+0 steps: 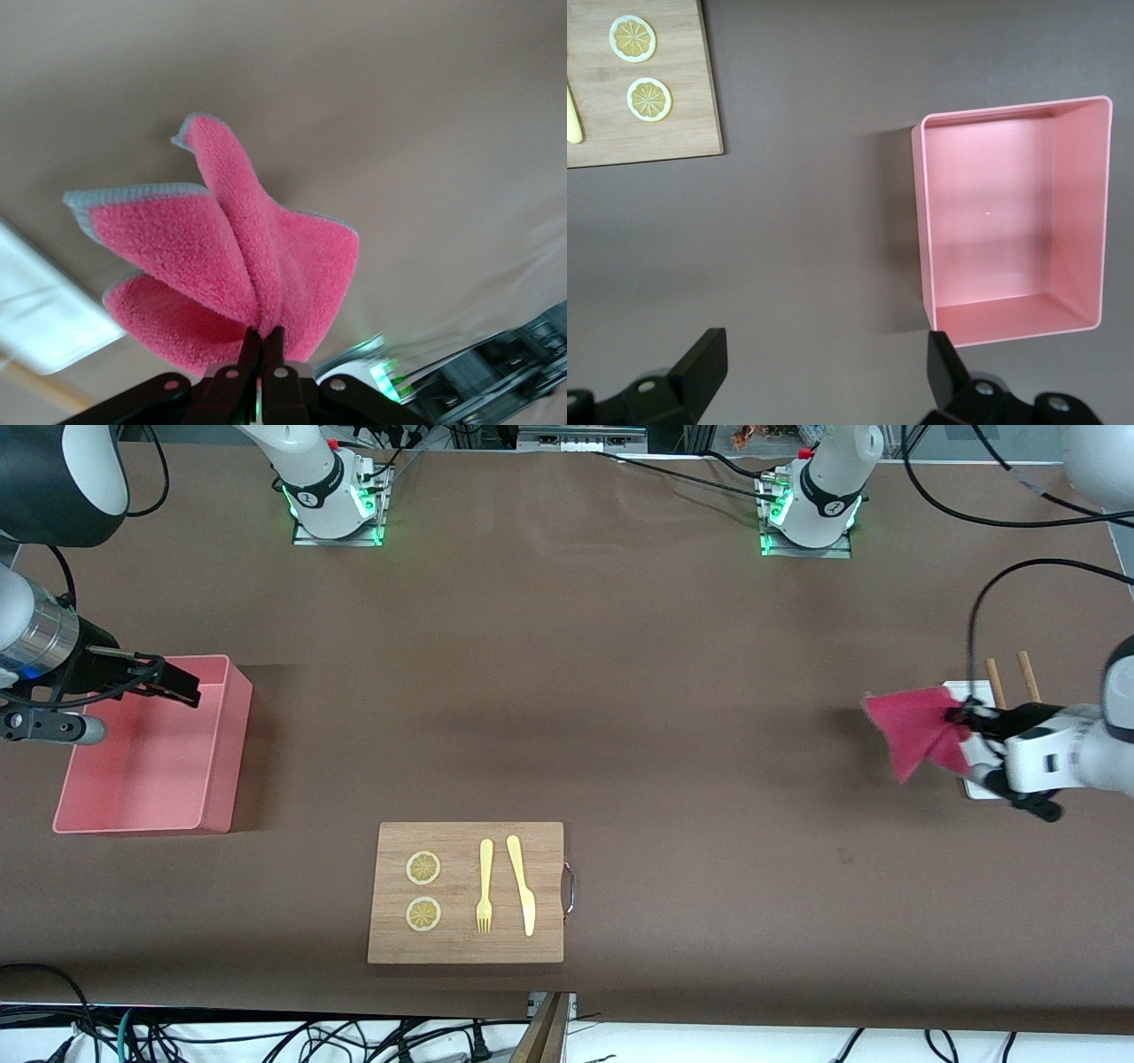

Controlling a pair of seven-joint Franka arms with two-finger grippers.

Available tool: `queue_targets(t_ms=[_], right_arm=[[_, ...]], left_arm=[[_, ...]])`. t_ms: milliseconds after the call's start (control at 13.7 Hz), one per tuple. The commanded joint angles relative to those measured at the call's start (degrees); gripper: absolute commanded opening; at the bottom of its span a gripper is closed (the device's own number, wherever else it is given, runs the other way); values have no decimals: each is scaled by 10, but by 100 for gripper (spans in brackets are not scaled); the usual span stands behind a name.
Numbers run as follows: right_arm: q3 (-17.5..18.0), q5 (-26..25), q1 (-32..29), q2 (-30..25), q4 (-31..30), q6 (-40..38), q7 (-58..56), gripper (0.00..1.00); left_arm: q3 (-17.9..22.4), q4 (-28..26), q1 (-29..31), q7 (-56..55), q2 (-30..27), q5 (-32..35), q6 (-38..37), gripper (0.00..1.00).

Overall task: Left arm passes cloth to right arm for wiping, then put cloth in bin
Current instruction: 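Lift the cloth with the left gripper while the right gripper approaches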

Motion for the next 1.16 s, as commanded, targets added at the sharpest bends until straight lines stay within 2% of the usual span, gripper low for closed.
queue_targets(t_ms=[0, 218, 509, 873, 1092], right_arm=[[4, -1, 11, -2, -3, -12, 12, 100], [4, 39, 27, 7, -3, -8, 57, 100], [4, 126, 43, 35, -3, 14, 154, 100], [4, 209, 99, 76, -4, 36, 256, 100], [4, 222, 128, 101, -8, 55, 357, 100]], left_arm=[[8, 14, -65, -129, 5, -61, -12, 0], [9, 15, -131, -272, 9, -171, 8, 0], [9, 14, -225, -443, 22, -310, 124, 0], [8, 13, -293, -551, 50, -461, 250, 0], [8, 14, -316, -573, 64, -545, 293, 0]])
